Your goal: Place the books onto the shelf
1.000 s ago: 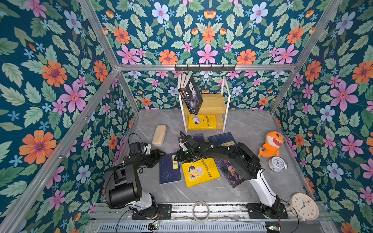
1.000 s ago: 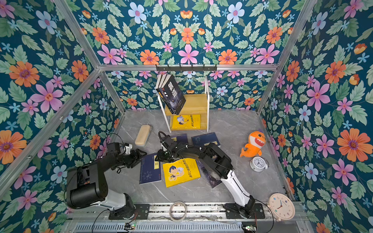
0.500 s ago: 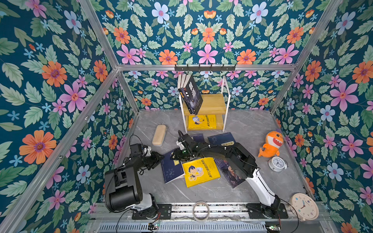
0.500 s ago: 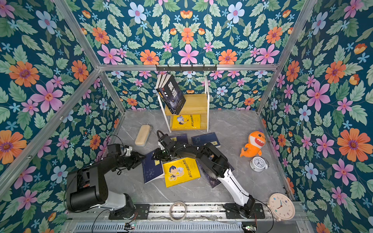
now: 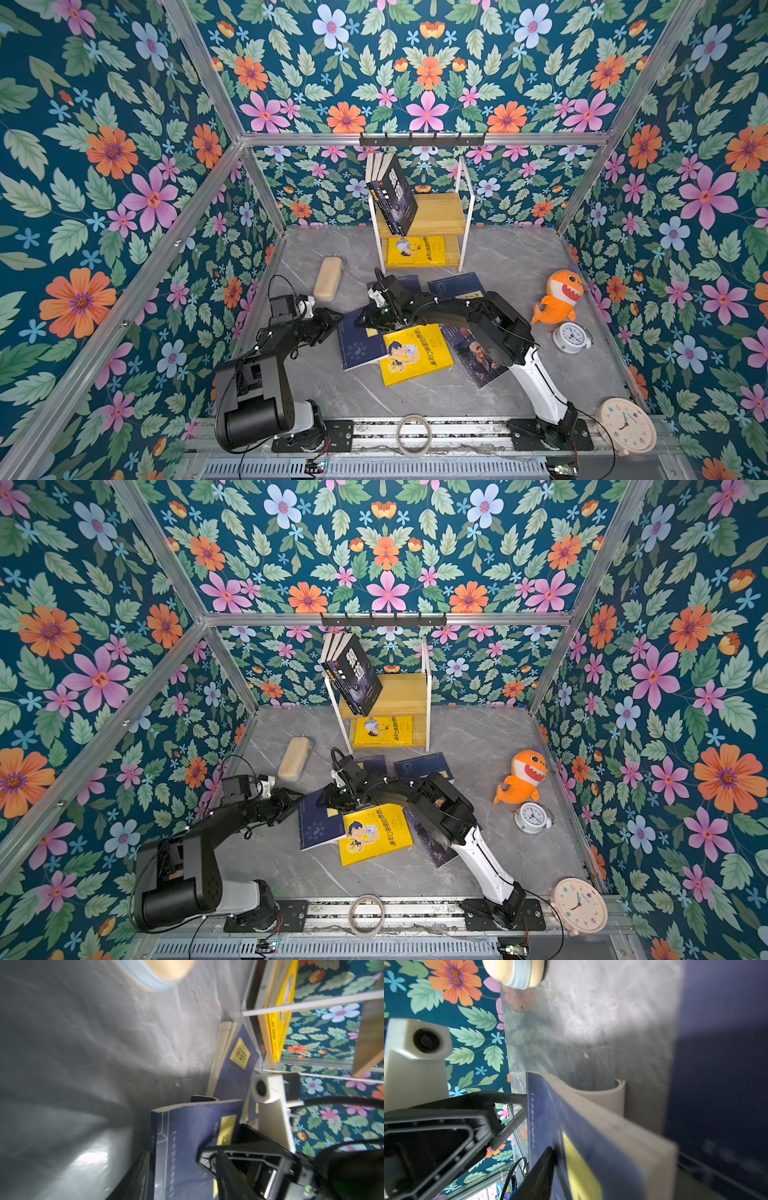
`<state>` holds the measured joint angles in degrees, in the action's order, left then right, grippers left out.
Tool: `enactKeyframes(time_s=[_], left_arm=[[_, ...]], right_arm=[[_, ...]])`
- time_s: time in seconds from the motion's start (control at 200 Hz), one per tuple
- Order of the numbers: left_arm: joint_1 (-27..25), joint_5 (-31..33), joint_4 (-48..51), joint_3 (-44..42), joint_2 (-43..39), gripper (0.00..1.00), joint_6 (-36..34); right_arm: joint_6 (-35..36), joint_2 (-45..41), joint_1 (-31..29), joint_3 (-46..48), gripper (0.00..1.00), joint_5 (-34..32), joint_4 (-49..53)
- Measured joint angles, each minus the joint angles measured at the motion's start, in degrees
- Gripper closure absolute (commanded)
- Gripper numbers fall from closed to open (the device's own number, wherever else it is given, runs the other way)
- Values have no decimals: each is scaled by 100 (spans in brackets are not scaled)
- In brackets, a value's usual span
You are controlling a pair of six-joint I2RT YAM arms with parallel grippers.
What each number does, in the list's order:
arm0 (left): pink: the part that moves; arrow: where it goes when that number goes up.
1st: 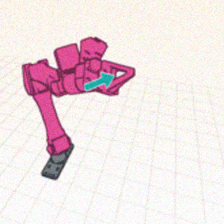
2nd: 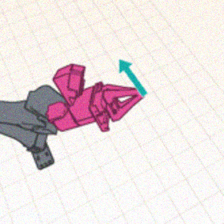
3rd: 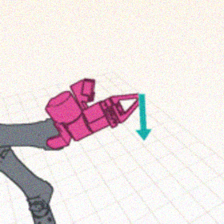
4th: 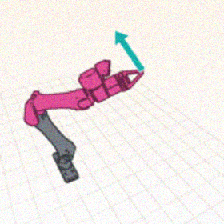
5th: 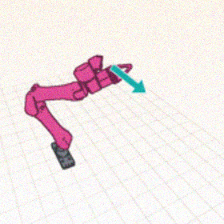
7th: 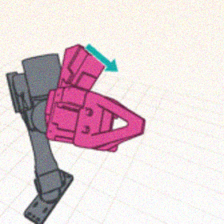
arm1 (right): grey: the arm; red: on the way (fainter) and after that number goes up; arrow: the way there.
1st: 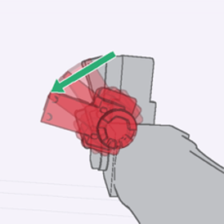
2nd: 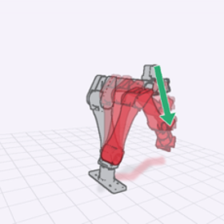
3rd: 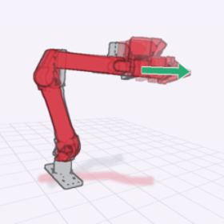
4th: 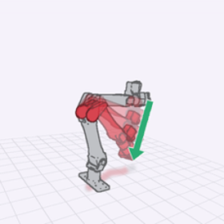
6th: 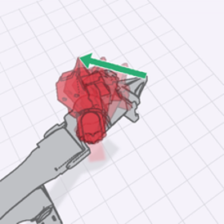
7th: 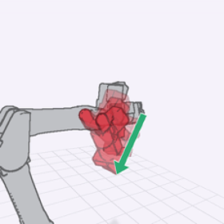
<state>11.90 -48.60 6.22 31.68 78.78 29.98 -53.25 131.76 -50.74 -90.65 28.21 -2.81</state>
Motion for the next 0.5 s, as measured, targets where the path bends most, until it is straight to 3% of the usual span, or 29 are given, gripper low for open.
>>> enactKeyframes(time_s=[0.35, 0.39, 0.5], left_arm=[[-343, -577, 17, 48, 313, 32, 111], [-348, -619, 22, 66, 339, 35, 111], [-350, -610, 74, 109, 358, 61, 129]], right_arm=[[-203, -184, 195, 654, 52, 177, -815], [-225, -186, 199, 715, 53, 188, -927], [-313, -201, 208, 811, 52, 201, -1134]])
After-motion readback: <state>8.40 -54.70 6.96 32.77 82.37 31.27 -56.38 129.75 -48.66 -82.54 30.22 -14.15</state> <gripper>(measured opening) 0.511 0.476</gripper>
